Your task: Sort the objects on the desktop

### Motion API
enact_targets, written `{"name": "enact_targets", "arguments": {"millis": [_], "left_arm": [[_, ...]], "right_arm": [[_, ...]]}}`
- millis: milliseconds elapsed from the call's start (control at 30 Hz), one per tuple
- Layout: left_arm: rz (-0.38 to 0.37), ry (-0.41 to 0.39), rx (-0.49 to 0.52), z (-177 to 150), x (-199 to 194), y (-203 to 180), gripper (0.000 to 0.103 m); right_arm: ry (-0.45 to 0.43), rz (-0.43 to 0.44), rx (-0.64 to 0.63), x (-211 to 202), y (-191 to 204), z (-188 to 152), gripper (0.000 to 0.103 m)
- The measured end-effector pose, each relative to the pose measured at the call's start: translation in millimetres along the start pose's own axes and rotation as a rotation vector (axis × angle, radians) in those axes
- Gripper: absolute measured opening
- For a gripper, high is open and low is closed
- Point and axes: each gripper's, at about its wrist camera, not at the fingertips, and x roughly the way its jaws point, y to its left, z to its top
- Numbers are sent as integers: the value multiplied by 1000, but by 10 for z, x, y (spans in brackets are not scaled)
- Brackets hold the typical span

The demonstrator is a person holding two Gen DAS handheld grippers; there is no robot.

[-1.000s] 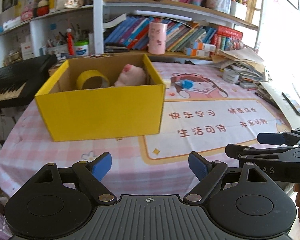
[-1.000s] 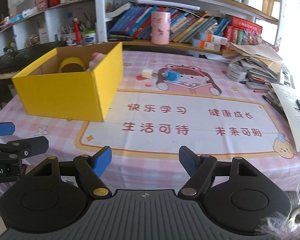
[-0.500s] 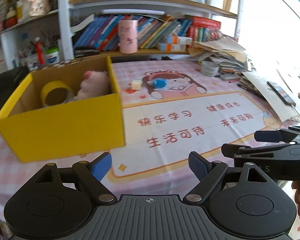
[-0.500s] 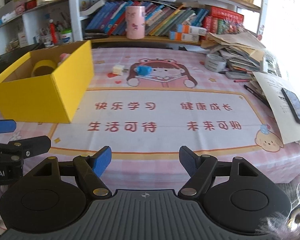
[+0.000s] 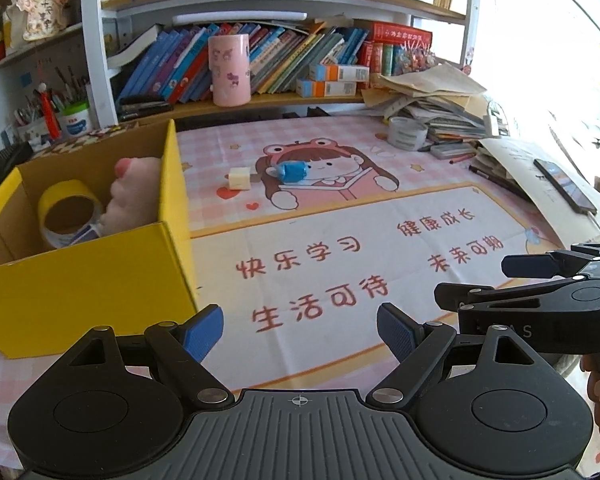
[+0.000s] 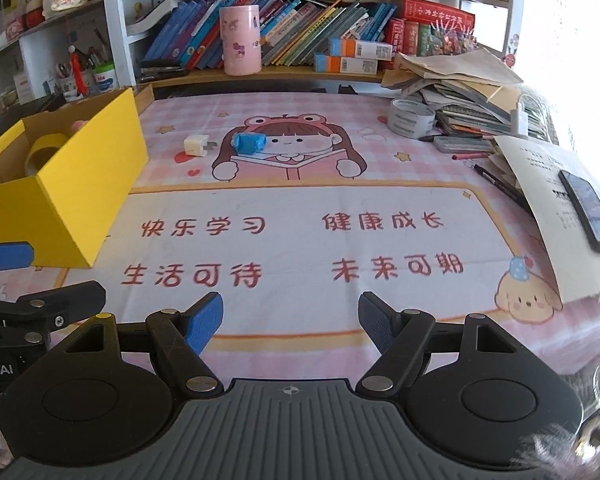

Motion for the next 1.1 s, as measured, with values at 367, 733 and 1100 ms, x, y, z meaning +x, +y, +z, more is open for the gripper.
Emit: {"name": "enact_targets", "arguments": {"millis": [367,733,1100], "left_arm": [[38,6,-38,293,380,-233,87],[177,1,-92,576,587,-274,87],[275,20,-108,736,731,-323,87]], "right_arm": [[20,34,-31,336,-390,303,73],[37,138,-69,715,-618,569,73],[46,226,-101,1084,-700,799,73]]}}
